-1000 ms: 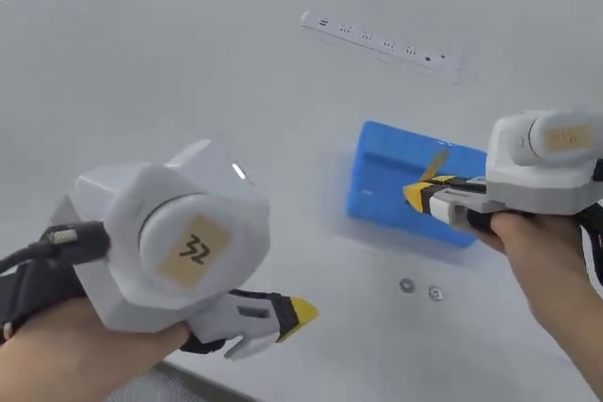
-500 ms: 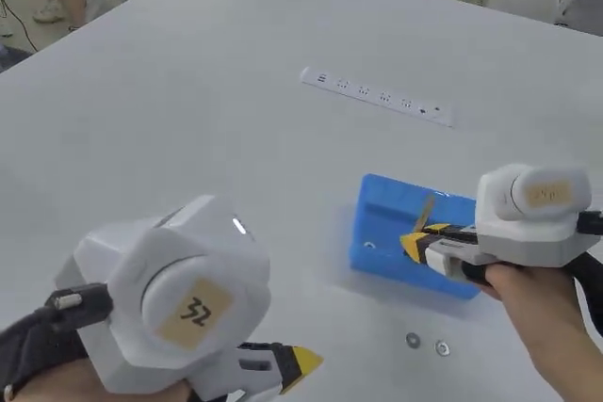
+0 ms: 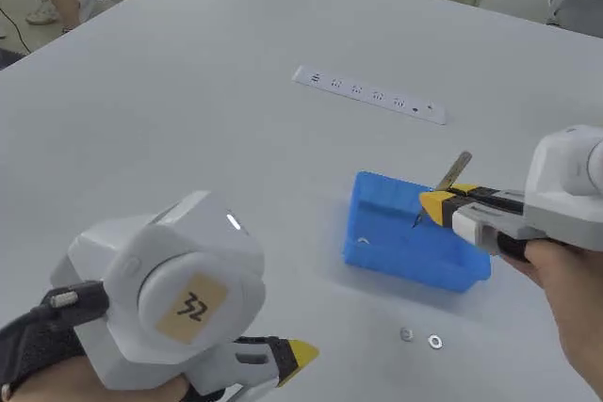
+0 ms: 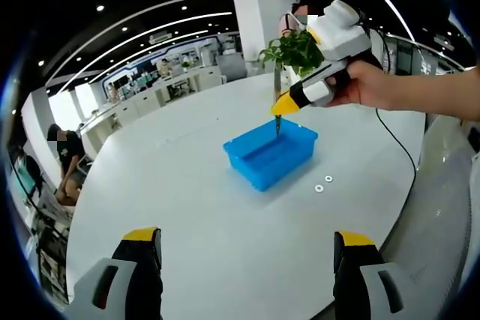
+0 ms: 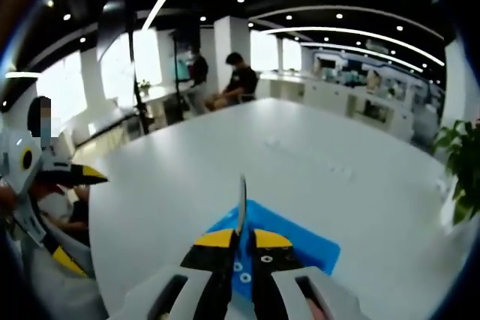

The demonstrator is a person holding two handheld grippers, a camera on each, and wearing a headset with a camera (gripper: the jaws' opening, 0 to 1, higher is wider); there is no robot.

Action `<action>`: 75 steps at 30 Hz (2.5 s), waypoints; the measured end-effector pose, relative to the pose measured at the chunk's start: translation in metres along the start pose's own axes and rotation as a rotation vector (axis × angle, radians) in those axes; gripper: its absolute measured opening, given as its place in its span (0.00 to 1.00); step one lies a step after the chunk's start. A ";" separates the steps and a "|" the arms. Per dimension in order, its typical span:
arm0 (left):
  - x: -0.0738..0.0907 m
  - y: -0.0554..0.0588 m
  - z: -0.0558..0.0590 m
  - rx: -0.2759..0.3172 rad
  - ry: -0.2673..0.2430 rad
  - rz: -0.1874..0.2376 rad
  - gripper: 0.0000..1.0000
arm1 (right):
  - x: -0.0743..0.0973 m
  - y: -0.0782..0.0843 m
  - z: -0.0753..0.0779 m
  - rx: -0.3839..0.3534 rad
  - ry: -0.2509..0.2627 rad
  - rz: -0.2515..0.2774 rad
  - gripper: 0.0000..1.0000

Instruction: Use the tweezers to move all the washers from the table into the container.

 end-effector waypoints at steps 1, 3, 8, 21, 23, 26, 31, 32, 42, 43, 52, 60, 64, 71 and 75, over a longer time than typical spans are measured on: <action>0.000 -0.001 0.000 0.000 -0.001 0.002 0.98 | 0.004 -0.002 -0.001 -0.005 0.002 0.016 0.05; 0.000 -0.001 0.000 0.002 -0.001 0.004 0.98 | 0.010 -0.005 -0.004 -0.008 0.005 0.032 0.05; 0.000 -0.001 0.000 -0.001 -0.003 0.002 0.97 | 0.015 -0.003 -0.005 -0.005 0.018 0.034 0.05; 0.002 0.001 0.003 0.002 -0.002 -0.002 0.97 | 0.018 0.011 -0.029 0.022 0.016 -0.004 0.05; 0.002 0.002 0.002 0.012 -0.006 -0.004 0.97 | 0.017 0.018 -0.032 0.037 0.019 -0.034 0.05; 0.004 0.002 0.003 0.016 -0.001 -0.001 0.96 | 0.015 0.023 -0.036 0.035 0.010 -0.037 0.05; 0.002 0.004 0.006 0.016 0.005 -0.006 0.96 | 0.012 0.031 -0.042 0.000 -0.019 -0.035 0.05; 0.002 0.004 0.006 0.020 0.003 -0.006 0.96 | 0.010 0.034 -0.043 -0.008 -0.025 -0.040 0.05; 0.001 0.001 0.008 0.024 0.007 0.003 0.96 | 0.011 0.067 -0.046 -0.051 -0.034 -0.075 0.05; 0.001 0.001 0.008 0.024 0.007 0.003 0.96 | 0.012 0.070 -0.046 -0.059 -0.033 -0.078 0.05; 0.001 0.003 0.015 0.020 0.015 -0.003 0.95 | 0.004 0.098 -0.041 -0.104 -0.052 -0.105 0.05; 0.002 0.003 0.015 0.014 0.017 -0.006 0.95 | -0.001 0.099 -0.037 -0.114 -0.056 -0.095 0.04; 0.001 0.004 0.015 0.008 0.025 -0.010 0.92 | -0.001 0.093 -0.043 -0.135 -0.085 -0.072 0.03; -0.008 -0.018 0.023 0.047 0.152 0.084 0.58 | -0.001 0.080 -0.065 -0.096 -0.148 -0.067 0.03; -0.011 -0.031 0.029 0.144 0.247 0.113 0.38 | -0.003 0.074 -0.078 -0.042 -0.178 -0.083 0.03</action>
Point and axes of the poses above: the centre of the closed fingertips' face, and the gripper's own axes: x roughly backward along the fingers, z roughly to its right, y roughly out of its underside, the point moved 6 cm from there along x, roughly backward along the fingers, and after that the axes turned 14 degrees about -y, right-handed, at the moved point
